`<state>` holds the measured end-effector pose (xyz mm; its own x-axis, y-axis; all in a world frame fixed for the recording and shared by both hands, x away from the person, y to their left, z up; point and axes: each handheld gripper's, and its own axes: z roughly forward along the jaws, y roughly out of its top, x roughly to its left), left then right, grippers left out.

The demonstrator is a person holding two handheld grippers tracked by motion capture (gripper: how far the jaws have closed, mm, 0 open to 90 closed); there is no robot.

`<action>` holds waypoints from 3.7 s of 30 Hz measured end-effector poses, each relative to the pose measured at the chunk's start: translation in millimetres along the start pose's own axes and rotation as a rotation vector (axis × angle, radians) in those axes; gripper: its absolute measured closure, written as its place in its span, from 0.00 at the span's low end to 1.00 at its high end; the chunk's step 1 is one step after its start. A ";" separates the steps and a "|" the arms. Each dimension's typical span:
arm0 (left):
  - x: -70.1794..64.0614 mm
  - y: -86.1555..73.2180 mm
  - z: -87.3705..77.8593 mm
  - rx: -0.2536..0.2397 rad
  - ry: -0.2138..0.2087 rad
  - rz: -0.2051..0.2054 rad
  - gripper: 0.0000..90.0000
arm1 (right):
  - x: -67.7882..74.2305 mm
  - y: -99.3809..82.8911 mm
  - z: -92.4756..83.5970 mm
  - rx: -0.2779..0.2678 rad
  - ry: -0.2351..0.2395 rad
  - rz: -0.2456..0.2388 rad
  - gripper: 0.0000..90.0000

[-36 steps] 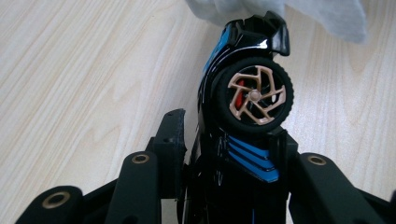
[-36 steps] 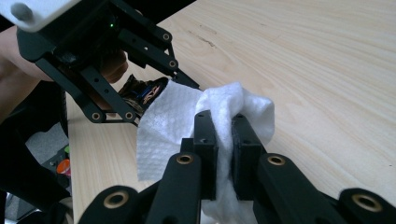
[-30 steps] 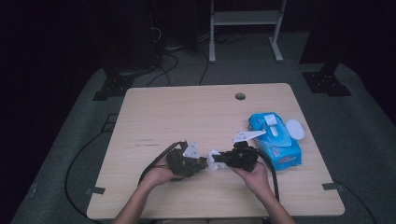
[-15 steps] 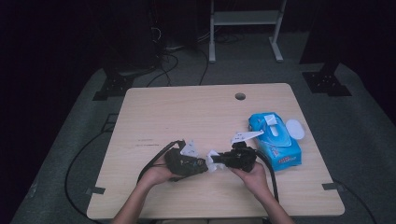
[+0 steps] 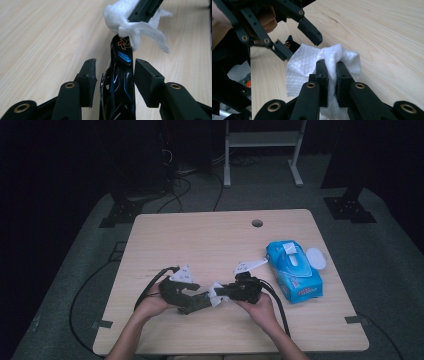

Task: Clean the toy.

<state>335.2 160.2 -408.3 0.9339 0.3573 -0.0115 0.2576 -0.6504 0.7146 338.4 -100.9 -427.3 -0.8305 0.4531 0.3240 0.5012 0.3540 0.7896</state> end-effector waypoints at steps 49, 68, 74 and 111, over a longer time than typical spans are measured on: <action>-40.4 -34.5 29.0 0.079 0.016 0.115 0.26 | 34.2 -45.1 11.8 0.215 -0.022 -0.112 0.92; -36.8 -35.1 49.4 0.130 0.023 0.065 0.18 | 16.7 -54.0 -50.0 0.111 -0.044 -0.045 0.91; -37.3 -31.6 55.0 0.143 0.000 0.035 0.17 | 7.9 -65.0 -63.9 0.095 -0.055 -0.008 0.91; -28.9 -7.4 50.5 0.201 0.011 0.038 0.31 | 7.9 -66.0 -83.2 0.051 -0.087 -0.012 0.91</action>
<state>318.9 120.8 -448.7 0.9415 0.3363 0.0210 0.2675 -0.7840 0.5601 278.6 -188.8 -433.5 -0.8135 0.5172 0.2661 0.5047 0.4002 0.7650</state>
